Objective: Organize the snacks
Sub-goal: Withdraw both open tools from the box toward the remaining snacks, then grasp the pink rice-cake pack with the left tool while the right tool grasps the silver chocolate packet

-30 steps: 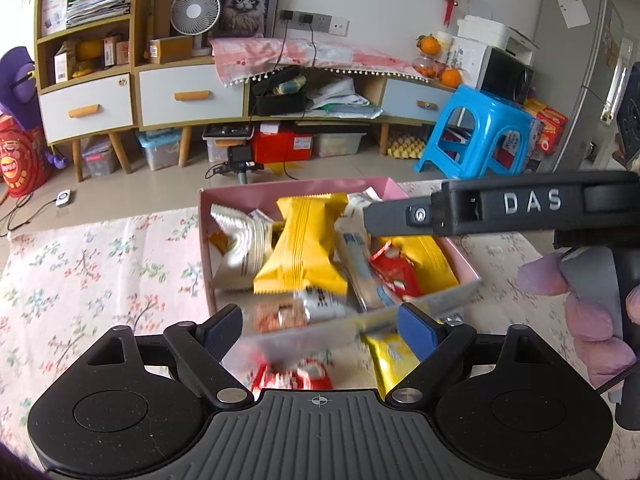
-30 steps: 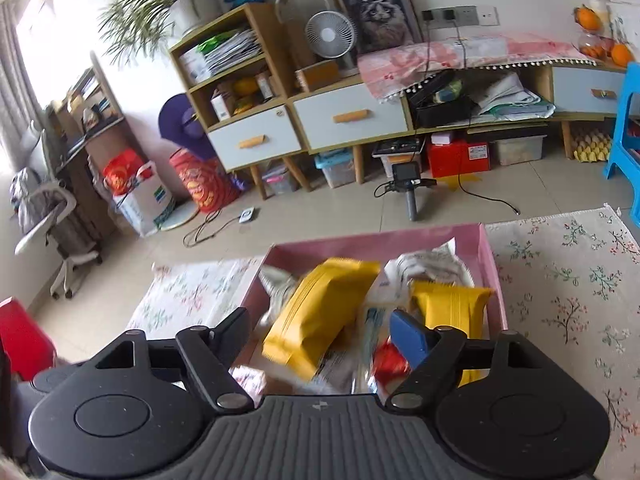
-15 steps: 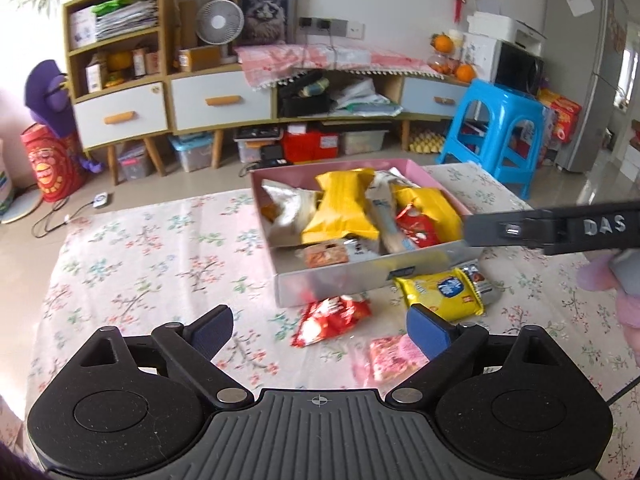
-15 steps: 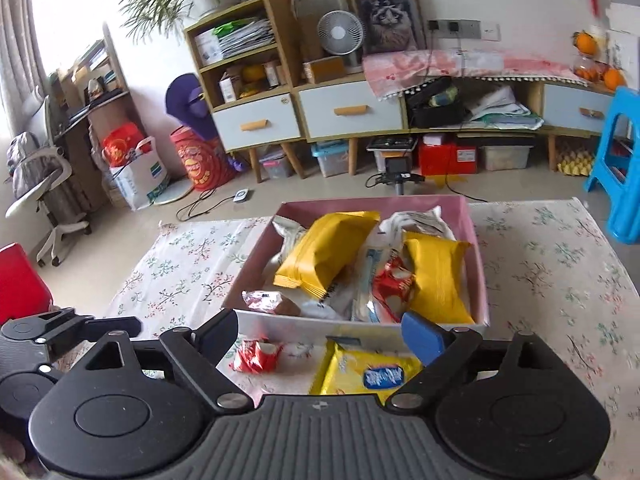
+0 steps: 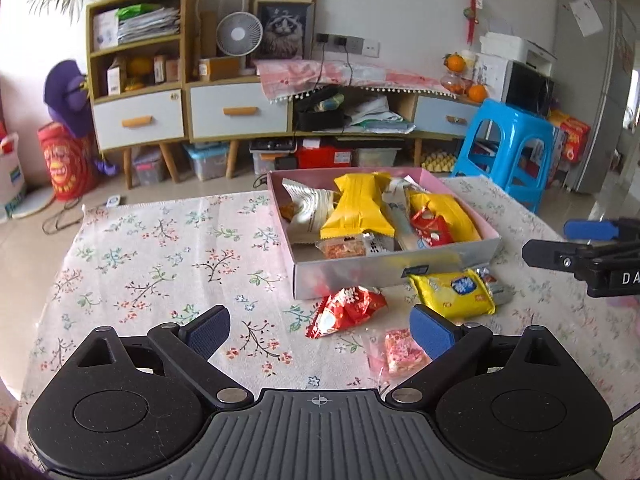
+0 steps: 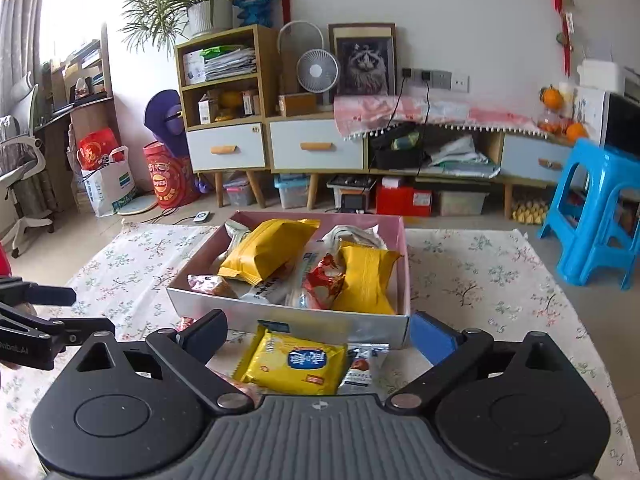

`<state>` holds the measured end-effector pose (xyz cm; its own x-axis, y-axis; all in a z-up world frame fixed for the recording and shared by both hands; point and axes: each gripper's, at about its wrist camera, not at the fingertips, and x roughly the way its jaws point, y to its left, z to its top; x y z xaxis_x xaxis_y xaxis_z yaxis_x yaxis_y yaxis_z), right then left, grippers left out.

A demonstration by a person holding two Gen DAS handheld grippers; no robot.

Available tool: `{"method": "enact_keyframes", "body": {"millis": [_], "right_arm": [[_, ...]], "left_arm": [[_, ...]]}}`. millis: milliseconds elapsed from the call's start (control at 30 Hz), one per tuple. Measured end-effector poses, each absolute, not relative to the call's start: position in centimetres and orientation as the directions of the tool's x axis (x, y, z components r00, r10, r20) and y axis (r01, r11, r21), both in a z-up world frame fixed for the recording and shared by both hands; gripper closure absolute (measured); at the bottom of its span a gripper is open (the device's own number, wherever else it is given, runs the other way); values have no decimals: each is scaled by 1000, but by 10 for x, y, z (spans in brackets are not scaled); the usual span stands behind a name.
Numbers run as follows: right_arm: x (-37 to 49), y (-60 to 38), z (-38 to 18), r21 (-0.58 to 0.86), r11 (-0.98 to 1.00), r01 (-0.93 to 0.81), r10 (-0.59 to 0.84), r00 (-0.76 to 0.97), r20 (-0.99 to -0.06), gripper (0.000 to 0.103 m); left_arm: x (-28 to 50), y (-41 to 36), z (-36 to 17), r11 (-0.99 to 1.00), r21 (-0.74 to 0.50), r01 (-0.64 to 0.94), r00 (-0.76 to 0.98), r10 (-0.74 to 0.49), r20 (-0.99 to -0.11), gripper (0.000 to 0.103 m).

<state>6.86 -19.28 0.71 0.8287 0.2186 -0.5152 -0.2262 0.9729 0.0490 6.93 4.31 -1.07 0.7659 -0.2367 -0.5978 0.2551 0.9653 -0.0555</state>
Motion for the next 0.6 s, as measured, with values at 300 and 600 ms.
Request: {"method": "enact_keyframes", "body": {"millis": [300, 600], "right_arm": [[62, -187, -25, -35, 954, -297, 225, 792, -567, 9], [76, -189, -40, -35, 950, -310, 223, 756, -616, 10]], "left_arm": [[78, 22, -39, 947, -7, 320, 741, -255, -622, 5], [89, 10, -47, 893, -19, 450, 712, -372, -595, 6]]}}
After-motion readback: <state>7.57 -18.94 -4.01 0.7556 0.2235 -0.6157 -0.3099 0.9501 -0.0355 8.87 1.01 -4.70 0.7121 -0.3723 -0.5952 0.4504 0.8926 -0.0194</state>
